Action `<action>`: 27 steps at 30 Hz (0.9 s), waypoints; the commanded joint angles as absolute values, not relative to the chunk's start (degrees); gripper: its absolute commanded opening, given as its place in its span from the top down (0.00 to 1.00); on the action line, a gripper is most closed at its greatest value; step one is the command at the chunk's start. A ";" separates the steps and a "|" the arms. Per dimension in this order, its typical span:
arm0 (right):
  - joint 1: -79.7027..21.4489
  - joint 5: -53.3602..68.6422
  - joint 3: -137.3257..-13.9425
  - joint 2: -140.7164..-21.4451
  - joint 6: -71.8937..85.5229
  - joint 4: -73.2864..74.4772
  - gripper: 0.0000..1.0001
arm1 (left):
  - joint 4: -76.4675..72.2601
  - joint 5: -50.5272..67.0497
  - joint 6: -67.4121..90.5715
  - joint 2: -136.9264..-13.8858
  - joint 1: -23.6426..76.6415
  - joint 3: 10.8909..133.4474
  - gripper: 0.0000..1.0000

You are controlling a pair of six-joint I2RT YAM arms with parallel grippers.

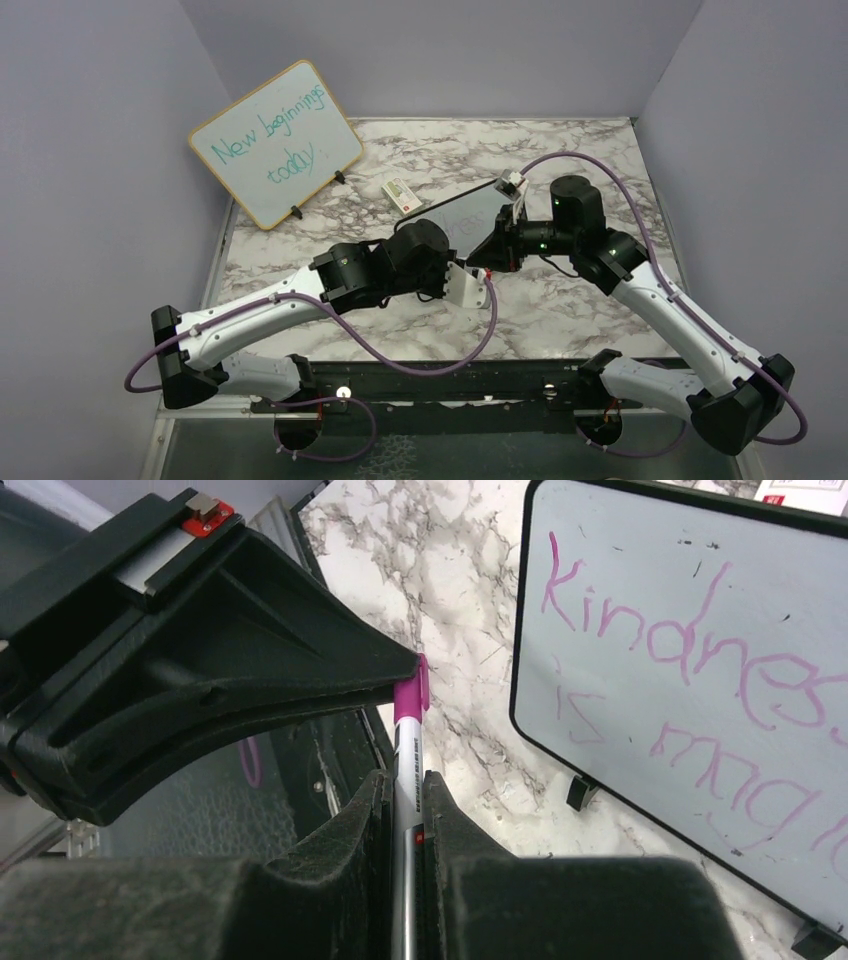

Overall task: Write a sentence on the whiteboard
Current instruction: Close the whiteboard marker at the center of the board.

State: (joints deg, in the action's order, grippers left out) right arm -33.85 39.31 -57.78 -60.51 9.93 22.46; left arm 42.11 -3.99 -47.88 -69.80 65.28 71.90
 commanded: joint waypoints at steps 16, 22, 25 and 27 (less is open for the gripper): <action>-34.28 24.60 -54.08 -57.89 15.58 15.28 1.00 | 20.14 -14.99 -37.17 -64.68 71.62 69.35 0.81; -34.31 22.65 -46.03 -53.03 17.88 4.10 1.00 | 15.48 -21.16 -17.07 -59.40 69.05 64.78 0.49; -34.29 20.60 -41.94 -50.13 19.35 -2.73 1.00 | 12.69 -23.72 -5.87 -59.60 67.88 64.61 0.30; -34.28 19.80 -39.77 -48.48 19.95 -6.37 1.00 | 12.69 -26.18 2.82 -60.87 66.41 65.99 0.19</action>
